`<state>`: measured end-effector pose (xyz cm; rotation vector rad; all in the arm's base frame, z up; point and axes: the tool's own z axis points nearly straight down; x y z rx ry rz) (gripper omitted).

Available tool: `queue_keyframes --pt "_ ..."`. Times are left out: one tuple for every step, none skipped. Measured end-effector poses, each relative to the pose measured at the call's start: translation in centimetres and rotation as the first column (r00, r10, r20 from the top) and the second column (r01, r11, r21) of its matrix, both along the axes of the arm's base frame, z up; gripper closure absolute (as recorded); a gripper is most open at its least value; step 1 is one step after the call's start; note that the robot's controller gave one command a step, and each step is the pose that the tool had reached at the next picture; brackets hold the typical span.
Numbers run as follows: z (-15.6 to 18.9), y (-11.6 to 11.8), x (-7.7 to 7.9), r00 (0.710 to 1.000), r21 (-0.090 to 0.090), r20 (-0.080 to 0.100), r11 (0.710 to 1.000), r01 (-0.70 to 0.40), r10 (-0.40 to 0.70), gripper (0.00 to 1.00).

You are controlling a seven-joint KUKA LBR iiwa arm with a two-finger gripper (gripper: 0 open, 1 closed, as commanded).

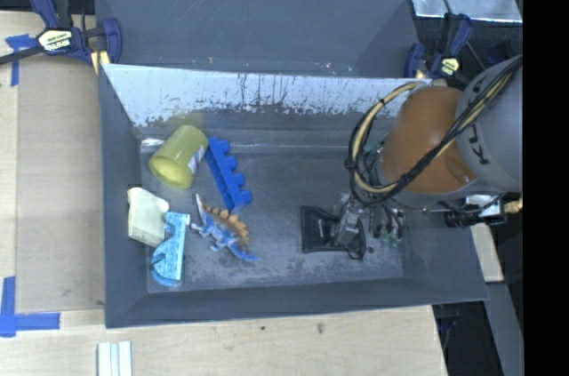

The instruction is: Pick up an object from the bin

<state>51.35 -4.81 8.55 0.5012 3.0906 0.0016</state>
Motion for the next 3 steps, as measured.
queue_keyframes --pt "1.2 0.0 -0.1 1.000 0.000 -0.003 1.000 0.000 0.000 1.00" --pt "3.2 0.0 -0.1 1.000 0.000 -0.004 1.000 0.000 0.000 1.00" --pt "5.1 -0.1 0.0 1.000 0.000 0.001 1.000 -0.001 0.001 1.00"
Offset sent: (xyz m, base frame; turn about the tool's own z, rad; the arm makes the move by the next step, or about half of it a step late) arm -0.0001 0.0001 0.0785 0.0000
